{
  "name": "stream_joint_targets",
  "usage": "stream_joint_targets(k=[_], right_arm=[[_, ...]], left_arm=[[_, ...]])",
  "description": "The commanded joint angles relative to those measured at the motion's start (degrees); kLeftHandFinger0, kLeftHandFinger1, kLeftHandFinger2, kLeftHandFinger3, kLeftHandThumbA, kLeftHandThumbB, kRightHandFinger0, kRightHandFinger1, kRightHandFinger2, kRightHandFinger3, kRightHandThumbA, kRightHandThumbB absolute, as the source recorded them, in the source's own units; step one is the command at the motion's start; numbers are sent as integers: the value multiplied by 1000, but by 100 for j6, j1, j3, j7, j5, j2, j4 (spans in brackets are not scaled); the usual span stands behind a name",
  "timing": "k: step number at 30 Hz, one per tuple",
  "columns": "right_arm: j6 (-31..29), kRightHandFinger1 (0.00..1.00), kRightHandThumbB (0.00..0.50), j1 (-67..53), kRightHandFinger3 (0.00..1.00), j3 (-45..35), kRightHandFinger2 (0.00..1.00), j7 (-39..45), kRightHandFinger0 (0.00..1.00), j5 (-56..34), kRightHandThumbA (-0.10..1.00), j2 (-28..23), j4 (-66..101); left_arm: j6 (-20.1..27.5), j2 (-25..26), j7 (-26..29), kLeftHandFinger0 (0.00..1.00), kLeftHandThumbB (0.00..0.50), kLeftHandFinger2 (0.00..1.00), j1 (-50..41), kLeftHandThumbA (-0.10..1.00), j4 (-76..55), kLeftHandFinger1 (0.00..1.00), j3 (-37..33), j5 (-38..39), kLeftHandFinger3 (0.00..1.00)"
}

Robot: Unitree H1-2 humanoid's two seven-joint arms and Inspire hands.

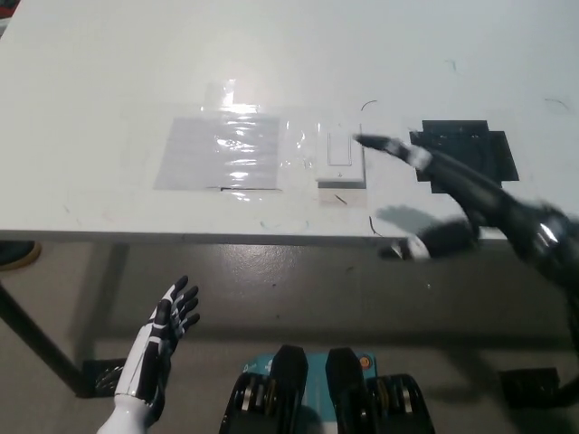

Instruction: A white switch is kept at the centre of the table close to the robot and the robot uses its right hand to press it to turn it on

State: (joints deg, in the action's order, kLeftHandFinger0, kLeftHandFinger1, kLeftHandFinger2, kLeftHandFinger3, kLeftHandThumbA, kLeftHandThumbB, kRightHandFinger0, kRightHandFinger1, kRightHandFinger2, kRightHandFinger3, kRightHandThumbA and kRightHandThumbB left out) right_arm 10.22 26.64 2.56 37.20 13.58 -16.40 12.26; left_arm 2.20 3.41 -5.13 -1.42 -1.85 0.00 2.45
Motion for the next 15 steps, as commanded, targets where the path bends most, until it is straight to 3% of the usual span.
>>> stream_joint_targets(k=[1,2,4,6,7,10,15], right_arm=[[-694,1000,199,-1348,1000,-1161,1000,-1116,1000,-1759,1000,638,1344],[-789,1000,204,-1669,1000,-1221,1000,-1186,1000,-1856,1000,833,1370],[-1089,1000,180,-2066,1000,-1254,1000,-1200,1000,-1954,1000,1050,1250],[-1282,1000,196,-2342,1000,-1284,1000,-1229,1000,-1851,1000,1150,1124],[-1462,1000,177,-2486,1000,-1309,1000,-1195,1000,-1881,1000,1198,917],[-1827,1000,133,-2535,1000,-1328,1000,-1198,1000,-1852,1000,1297,485],[-2069,1000,120,-2502,1000,-1300,1000,-1306,1000,-1802,1000,1424,-353]], left_arm=[[227,4,-27,1000,47,1000,201,1000,-77,1000,80,193,1000],[130,37,-16,1000,66,1000,202,1000,-92,1000,72,121,1000],[154,59,-36,1000,44,1000,181,1000,-80,1000,94,145,1000],[119,51,-56,1000,46,1000,146,1000,-105,1000,99,197,1000],[124,32,-12,1000,56,1000,143,1000,-113,1000,110,166,1000],[147,52,-46,1000,44,1000,199,1000,-86,1000,117,203,1000],[108,39,-52,1000,59,1000,176,1000,-120,1000,77,180,1000]])
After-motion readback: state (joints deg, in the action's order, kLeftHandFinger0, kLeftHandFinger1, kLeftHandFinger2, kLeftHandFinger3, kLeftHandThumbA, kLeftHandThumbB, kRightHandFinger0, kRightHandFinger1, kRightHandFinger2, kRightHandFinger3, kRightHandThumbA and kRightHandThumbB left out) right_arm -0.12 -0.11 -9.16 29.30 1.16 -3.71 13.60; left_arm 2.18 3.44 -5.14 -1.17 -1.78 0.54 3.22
